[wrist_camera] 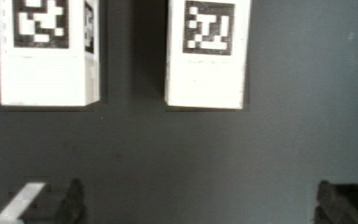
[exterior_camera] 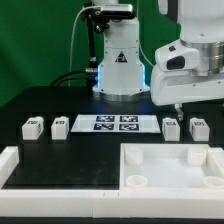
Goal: Assemble one leg
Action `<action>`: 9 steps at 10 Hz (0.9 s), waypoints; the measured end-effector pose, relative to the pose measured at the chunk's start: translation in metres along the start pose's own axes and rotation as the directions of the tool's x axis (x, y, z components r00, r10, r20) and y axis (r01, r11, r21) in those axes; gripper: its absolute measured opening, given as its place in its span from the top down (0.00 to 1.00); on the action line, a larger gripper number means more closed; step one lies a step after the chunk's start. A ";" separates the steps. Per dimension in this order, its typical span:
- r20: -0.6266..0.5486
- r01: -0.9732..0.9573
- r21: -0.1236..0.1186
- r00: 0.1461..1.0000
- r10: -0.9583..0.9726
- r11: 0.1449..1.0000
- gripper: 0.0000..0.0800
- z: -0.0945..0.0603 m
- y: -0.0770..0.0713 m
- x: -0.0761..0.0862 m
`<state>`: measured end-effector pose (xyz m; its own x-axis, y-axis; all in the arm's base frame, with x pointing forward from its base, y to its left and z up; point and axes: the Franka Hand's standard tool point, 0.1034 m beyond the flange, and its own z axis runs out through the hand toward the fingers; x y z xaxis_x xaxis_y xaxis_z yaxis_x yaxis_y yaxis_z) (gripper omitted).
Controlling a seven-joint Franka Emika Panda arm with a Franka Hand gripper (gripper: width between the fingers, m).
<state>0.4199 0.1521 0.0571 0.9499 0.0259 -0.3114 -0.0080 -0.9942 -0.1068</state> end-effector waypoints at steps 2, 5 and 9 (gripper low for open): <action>0.239 -0.018 -0.010 0.971 0.019 1.000 0.19 0.005 -0.007 -0.009; 0.489 -0.017 -0.003 0.872 0.017 1.000 0.19 0.015 -0.008 -0.008; 0.504 -0.029 -0.007 0.863 0.028 1.000 0.19 0.027 -0.010 -0.007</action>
Offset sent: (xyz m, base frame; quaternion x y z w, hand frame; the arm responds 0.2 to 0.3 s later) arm -0.0022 -0.0012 -0.0073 -0.0127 -0.2901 0.0272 0.9565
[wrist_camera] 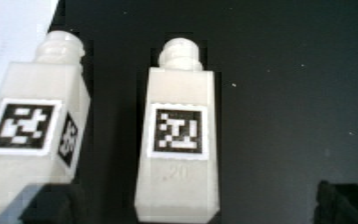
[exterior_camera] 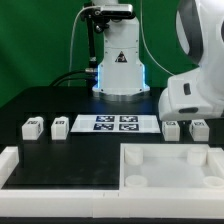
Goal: Assemble one leg
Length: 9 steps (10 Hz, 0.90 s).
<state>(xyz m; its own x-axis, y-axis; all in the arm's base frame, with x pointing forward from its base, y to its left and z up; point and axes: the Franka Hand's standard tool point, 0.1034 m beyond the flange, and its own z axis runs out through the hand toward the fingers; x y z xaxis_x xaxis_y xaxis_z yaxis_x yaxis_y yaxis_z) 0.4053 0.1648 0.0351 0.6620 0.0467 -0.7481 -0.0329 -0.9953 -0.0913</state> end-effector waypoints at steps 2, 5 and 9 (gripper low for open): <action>0.025 -0.012 -0.004 1.000 0.012 1.000 0.19 0.011 -0.001 0.000; 0.033 -0.008 -0.005 0.999 0.008 1.000 0.19 0.026 0.000 0.004; 0.027 -0.009 -0.004 1.000 0.009 1.000 0.34 0.028 0.000 0.005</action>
Offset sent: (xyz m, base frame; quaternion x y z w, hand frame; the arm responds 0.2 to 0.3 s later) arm -0.0121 -0.0024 -0.0193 -0.0162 -0.0036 0.0191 0.9997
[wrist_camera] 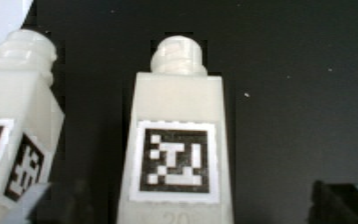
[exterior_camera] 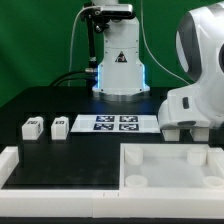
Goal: Assemble one leg
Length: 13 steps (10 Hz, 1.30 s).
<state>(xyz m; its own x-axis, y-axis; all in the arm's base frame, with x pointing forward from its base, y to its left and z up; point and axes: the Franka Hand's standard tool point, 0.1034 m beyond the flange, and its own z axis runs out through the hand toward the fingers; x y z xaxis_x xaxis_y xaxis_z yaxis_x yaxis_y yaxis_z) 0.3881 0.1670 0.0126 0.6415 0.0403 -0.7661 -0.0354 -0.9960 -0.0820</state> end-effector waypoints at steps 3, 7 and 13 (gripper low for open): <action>0.000 0.000 0.000 1.000 0.000 1.000 0.64 0.000 0.000 0.000; 0.000 0.000 0.000 1.000 0.000 1.000 0.64 0.000 0.000 0.000; -0.046 0.080 0.018 0.996 -0.079 0.997 0.64 -0.066 0.017 -0.005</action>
Offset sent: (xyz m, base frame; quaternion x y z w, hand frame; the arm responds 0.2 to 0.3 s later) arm 0.0000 0.0000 0.0000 0.0000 0.0000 0.0000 1.0000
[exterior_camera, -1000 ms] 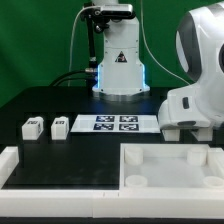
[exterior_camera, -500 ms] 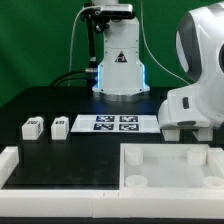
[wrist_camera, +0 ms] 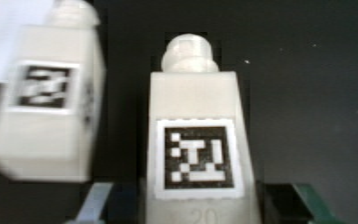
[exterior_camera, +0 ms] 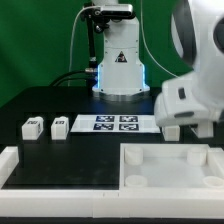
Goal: Assemble one leg
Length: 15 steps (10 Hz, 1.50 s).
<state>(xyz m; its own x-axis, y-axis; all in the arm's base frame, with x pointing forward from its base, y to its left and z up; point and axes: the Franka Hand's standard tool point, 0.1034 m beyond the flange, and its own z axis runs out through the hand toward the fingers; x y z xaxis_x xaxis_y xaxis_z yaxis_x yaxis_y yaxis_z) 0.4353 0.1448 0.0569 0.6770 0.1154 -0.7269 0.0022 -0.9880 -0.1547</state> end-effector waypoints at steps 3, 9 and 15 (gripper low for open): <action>-0.236 0.054 0.000 0.970 -0.053 0.999 0.64 -0.081 0.004 0.000; -0.746 0.046 -0.045 0.662 -0.065 0.998 0.64 -0.171 -0.005 0.003; -0.955 0.047 -0.158 0.246 -0.165 0.986 0.64 -0.216 0.026 0.020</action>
Offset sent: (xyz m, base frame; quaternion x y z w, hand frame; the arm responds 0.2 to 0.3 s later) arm 0.0569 -0.0228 0.0637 -0.0021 0.2469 -0.0376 0.9683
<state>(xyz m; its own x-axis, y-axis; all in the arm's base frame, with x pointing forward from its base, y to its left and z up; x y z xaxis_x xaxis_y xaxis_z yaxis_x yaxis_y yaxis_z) 0.6079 0.0990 0.1828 0.8691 0.0925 0.4860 0.1502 -0.9853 -0.0810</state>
